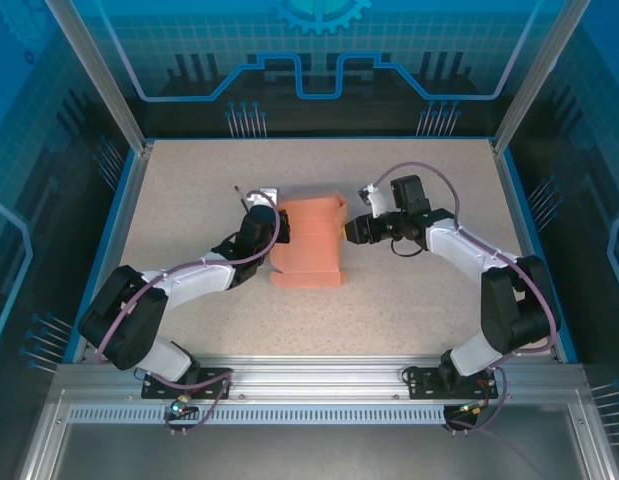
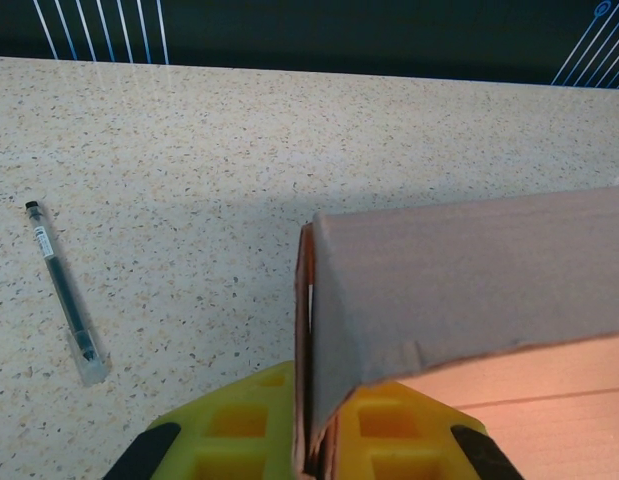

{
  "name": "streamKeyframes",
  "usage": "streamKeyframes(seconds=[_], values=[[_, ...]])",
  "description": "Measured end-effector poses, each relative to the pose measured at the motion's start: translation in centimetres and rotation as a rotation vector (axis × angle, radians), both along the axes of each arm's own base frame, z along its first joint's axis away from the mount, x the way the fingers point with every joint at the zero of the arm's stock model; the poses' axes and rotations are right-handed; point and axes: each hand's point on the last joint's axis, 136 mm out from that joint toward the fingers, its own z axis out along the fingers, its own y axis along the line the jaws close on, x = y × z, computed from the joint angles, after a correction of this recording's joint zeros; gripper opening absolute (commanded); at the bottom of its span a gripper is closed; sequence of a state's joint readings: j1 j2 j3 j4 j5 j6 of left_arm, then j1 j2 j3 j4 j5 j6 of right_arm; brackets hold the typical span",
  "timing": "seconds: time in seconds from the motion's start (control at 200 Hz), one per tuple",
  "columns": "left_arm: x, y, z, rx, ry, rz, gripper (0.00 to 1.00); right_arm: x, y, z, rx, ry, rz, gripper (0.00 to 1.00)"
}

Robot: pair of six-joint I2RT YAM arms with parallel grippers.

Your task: Fold the paper box

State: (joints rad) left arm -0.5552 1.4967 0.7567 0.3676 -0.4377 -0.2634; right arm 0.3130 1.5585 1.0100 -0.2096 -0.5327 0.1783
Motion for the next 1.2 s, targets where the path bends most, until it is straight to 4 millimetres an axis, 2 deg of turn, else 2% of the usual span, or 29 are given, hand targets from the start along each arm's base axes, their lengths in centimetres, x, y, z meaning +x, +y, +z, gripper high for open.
streamKeyframes(seconds=[0.33, 0.775, 1.021, 1.196], values=[[0.1, 0.2, 0.1, 0.000, -0.004, 0.008, 0.04, 2.0, 0.1, 1.0, -0.047, -0.087, 0.014, 0.51], [0.3, 0.7, 0.1, 0.004, -0.007, 0.026, 0.04, 4.4, 0.8, 1.9, -0.142, -0.281, 0.139, 0.52], [0.3, 0.7, 0.1, 0.005, -0.007, 0.027, 0.04, 5.1, 1.8, 3.0, -0.131, -0.360, 0.223, 0.48], [0.3, 0.9, 0.4, 0.002, -0.013, 0.033, 0.04, 5.8, 2.1, 3.5, -0.141, -0.396, 0.243, 0.41]])
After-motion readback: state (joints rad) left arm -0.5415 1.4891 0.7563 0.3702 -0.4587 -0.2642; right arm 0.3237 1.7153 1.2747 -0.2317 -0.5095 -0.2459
